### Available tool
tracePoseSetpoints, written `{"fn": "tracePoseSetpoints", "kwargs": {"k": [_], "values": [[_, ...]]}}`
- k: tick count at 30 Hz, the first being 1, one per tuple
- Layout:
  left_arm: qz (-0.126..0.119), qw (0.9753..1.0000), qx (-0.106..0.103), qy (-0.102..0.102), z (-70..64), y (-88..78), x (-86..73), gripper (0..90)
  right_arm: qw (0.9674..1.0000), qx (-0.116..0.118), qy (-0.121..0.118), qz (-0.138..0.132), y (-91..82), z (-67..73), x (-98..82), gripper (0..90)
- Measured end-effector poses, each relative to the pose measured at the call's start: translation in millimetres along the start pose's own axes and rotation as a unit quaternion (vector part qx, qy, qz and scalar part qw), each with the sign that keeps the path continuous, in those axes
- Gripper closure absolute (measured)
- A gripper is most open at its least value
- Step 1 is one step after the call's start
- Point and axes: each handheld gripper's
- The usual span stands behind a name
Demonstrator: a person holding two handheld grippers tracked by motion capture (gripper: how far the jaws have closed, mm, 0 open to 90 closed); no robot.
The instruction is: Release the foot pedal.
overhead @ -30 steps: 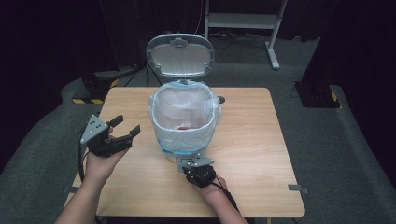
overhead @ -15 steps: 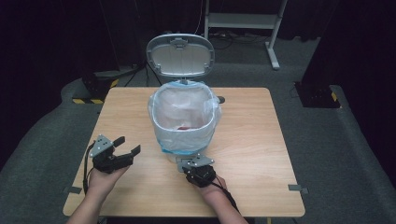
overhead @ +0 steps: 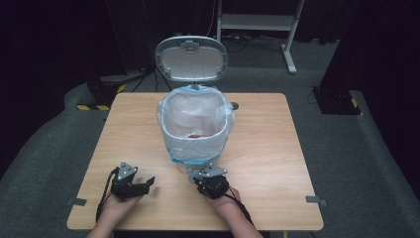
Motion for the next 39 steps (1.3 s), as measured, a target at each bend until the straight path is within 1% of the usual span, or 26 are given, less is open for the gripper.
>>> {"fn": "tracePoseSetpoints", "kwargs": {"k": [1,3,5,7,9,14,15,16,18,20,22,23,24,25,26,27,28,30,31,32,33,34,36,37,38,39], "values": [[0.017,0.9998,0.007,0.011,-3.7,6.3,-4.8,19.7,1.0000,0.000,0.000,0.000,0.0,-0.1,0.0,64.5],[0.024,0.9995,0.010,0.018,-5.1,7.3,-4.7,19.5,1.0000,0.000,0.000,0.000,0.0,0.0,0.0,64.5],[0.020,0.9992,0.010,0.033,-8.3,7.2,-5.1,20.3,1.0000,0.001,0.000,0.000,0.0,-0.1,-0.1,64.5],[0.013,0.9992,0.005,0.039,-10.3,7.0,-6.5,22.0,1.0000,0.000,-0.001,-0.001,0.1,-0.3,-0.1,64.4],[0.013,0.9993,-0.008,0.035,-9.0,7.1,-7.5,23.6,1.0000,-0.001,-0.001,0.000,0.0,0.1,-0.1,64.4],[0.017,0.9994,-0.019,0.025,-6.2,8.2,-6.7,23.4,1.0000,0.000,-0.001,0.001,-0.3,0.9,-0.1,63.3],[0.017,0.9993,-0.019,0.026,-6.0,8.2,-6.5,23.5,1.0000,-0.003,-0.007,0.001,-0.6,2.0,-0.1,58.5],[0.017,0.9993,-0.019,0.026,-6.0,8.2,-6.6,23.5,1.0000,-0.003,-0.007,0.001,-0.6,2.0,-0.1,58.5],[0.017,0.9993,-0.020,0.027,-5.9,8.2,-6.5,23.9,0.9999,-0.002,-0.014,0.008,-3.1,3.2,-0.4,50.1],[0.016,0.9992,-0.022,0.029,-5.5,8.2,-6.4,24.0,0.9998,-0.008,-0.016,0.007,-5.9,3.3,-1.3,49.5],[0.016,0.9992,-0.022,0.029,-5.4,8.2,-6.4,24.1,0.9998,-0.015,-0.011,-0.011,-16.2,0.4,-3.7,48.8],[0.016,0.9992,-0.023,0.030,-5.4,8.2,-6.4,24.5,0.9995,-0.023,0.002,-0.022,-28.0,-7.6,-7.1,47.0],[0.016,0.9991,-0.024,0.030,-5.5,8.2,-6.5,24.5,0.9995,-0.023,0.002,-0.022,-28.0,-7.6,-7.1,47.0],[0.016,0.9991,-0.024,0.030,-5.6,8.1,-6.5,24.5,0.9988,-0.037,0.019,-0.024,-37.8,-20.5,-14.4,45.6],[0.016,0.9991,-0.023,0.033,-5.5,8.0,-6.5,24.5,0.9988,-0.037,0.019,-0.024,-37.8,-20.5,-14.4,45.6],[0.016,0.9990,-0.024,0.033,-5.6,8.0,-6.6,24.6,0.9974,-0.056,0.039,-0.024,-45.1,-37.5,-25.1,44.9],[0.016,0.9990,-0.024,0.033,-5.7,8.0,-6.6,24.6,0.9974,-0.056,0.039,-0.024,-45.1,-37.5,-25.1,44.9],[0.015,0.9991,-0.025,0.033,-5.8,8.0,-6.7,24.9,0.9942,-0.073,0.076,-0.020,-51.2,-59.1,-39.6,43.3],[0.015,0.9990,-0.025,0.033,-5.9,8.0,-6.8,24.9,0.9925,-0.078,0.094,-0.009,-55.1,-75.1,-50.6,40.6],[0.015,0.9990,-0.025,0.033,-5.9,8.0,-6.8,24.9,0.9925,-0.078,0.094,-0.009,-55.1,-75.1,-50.6,40.6],[0.015,0.9990,-0.025,0.033,-5.8,8.0,-6.7,24.9,0.9903,-0.086,0.109,0.013,-58.5,-89.3,-63.5,36.3],[0.015,0.9990,-0.025,0.033,-5.8,8.0,-6.7,24.9,0.9903,-0.086,0.109,0.013,-58.5,-89.3,-63.5,36.3],[0.015,0.9990,-0.026,0.034,-5.7,8.0,-6.7,24.9,0.9885,-0.094,0.109,0.045,-59.8,-99.5,-77.2,33.1],[0.015,0.9990,-0.026,0.034,-5.7,8.0,-6.8,24.9,0.9878,-0.094,0.113,0.052,-61.1,-102.8,-84.1,31.4],[0.015,0.9989,-0.027,0.035,-5.7,8.0,-6.8,25.0,0.9874,-0.078,0.130,0.045,-64.1,-106.7,-88.5,30.5],[0.015,0.9989,-0.027,0.035,-5.7,8.0,-6.8,25.0,0.9857,-0.079,0.141,0.048,-66.2,-108.1,-91.0,29.6]]}}
Point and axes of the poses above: each handheld gripper's, and its own axes: y roughly forward along the jaws, x roughly out of its top, z roughly to its left, and after that the axes turned 13 degrees about z, right-handed
